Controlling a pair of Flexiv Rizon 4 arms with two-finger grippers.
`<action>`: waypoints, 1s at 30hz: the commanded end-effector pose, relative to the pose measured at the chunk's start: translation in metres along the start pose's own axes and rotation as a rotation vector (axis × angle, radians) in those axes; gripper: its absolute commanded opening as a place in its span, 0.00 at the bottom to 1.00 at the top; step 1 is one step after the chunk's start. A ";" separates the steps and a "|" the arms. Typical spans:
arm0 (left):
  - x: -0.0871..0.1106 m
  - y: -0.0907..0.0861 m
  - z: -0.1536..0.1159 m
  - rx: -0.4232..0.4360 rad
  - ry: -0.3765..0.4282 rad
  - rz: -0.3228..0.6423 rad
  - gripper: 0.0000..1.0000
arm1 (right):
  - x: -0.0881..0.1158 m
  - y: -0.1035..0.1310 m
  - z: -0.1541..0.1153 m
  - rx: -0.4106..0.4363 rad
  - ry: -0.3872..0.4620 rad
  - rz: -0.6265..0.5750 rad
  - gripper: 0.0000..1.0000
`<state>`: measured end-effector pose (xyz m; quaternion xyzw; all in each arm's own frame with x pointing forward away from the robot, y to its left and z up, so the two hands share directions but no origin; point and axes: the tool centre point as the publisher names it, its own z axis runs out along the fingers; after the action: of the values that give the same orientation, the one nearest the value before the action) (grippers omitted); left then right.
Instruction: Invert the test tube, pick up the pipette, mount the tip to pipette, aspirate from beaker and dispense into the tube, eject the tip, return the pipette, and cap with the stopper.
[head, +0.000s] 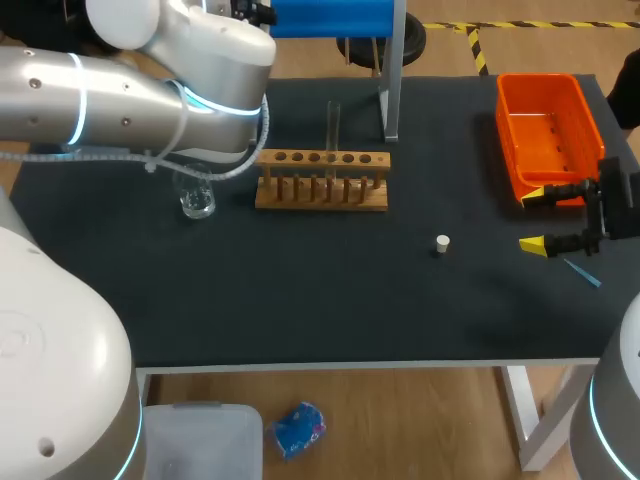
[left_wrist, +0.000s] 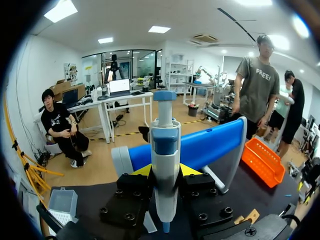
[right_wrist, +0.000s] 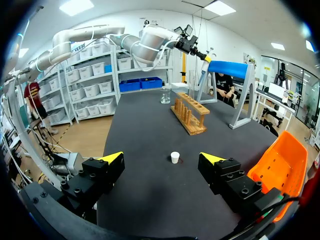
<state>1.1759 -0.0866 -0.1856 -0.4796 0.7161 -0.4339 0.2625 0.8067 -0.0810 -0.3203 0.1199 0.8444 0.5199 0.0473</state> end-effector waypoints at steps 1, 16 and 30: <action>0.000 -0.003 0.003 -0.015 -0.009 -0.001 0.00 | 0.001 0.000 -0.001 0.002 -0.001 0.000 1.00; -0.002 -0.007 0.010 -0.056 -0.046 -0.021 0.00 | 0.001 0.000 -0.001 0.002 -0.001 0.000 1.00; -0.001 0.000 0.016 -0.093 -0.057 -0.039 0.00 | 0.001 0.000 -0.001 0.002 -0.001 0.000 1.00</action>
<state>1.1856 -0.0893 -0.1947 -0.5125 0.7122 -0.4039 0.2590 0.8067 -0.0810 -0.3203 0.1199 0.8444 0.5199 0.0473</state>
